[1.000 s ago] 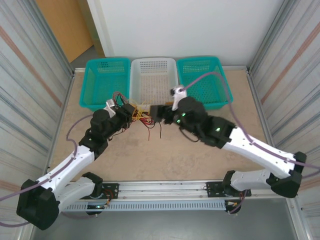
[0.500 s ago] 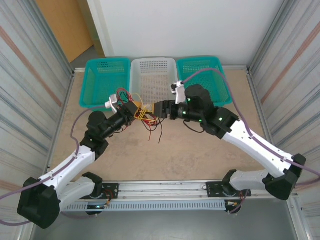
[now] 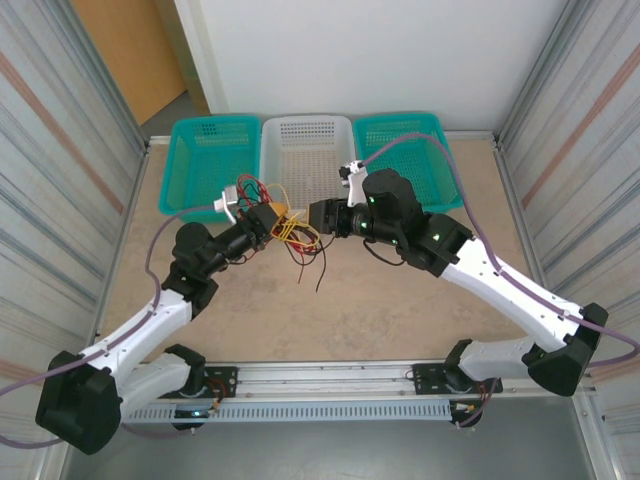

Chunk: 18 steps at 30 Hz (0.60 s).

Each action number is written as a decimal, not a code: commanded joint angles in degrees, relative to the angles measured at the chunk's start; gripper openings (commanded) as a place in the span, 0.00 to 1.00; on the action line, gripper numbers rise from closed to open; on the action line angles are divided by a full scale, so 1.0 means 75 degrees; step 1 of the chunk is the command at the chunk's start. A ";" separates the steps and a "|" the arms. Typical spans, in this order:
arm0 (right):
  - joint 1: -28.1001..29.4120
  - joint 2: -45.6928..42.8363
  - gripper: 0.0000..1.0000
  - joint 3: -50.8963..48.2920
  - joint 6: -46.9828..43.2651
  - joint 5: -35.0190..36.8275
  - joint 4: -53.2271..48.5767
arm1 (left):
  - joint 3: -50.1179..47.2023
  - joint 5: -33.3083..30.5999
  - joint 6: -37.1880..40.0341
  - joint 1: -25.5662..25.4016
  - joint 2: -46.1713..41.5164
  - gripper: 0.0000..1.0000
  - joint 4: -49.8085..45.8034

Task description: Untangle the cables

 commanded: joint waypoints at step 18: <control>-0.0540 -0.0195 0.56 0.0463 -0.0336 0.0055 -0.0327 | 0.0549 0.0731 0.0106 0.0032 0.0071 0.00 0.0369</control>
